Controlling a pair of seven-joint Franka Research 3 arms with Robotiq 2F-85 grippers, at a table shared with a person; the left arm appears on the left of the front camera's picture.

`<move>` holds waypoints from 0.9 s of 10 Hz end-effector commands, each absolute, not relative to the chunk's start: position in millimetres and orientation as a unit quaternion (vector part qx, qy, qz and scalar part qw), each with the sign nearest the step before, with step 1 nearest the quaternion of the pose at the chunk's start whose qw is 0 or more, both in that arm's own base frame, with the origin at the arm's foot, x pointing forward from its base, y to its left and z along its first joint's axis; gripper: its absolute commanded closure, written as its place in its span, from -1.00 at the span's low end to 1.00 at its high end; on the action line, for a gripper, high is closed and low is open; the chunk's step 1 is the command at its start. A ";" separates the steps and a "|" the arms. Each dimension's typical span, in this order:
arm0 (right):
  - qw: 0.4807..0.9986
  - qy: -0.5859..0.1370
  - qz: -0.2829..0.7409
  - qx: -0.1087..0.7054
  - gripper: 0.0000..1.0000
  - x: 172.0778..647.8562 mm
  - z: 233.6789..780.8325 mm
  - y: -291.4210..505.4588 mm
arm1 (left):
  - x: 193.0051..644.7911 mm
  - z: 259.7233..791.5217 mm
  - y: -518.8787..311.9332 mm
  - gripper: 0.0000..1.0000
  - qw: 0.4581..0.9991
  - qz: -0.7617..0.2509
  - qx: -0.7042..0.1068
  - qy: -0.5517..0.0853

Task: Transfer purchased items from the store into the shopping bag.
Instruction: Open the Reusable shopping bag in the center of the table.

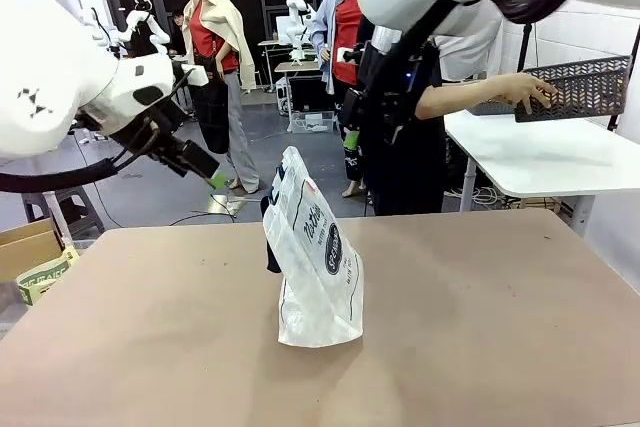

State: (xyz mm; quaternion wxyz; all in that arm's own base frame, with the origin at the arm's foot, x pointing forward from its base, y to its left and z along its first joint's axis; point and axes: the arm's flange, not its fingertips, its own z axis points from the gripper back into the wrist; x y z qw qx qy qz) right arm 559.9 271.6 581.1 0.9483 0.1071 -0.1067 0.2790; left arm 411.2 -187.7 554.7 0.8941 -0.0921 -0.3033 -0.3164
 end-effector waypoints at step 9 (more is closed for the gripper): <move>0.950 -0.067 0.258 0.162 -1.00 622.3 574.9 342.7 | 427.0 564.1 -236.1 -1.00 0.917 -0.254 -0.147 -0.271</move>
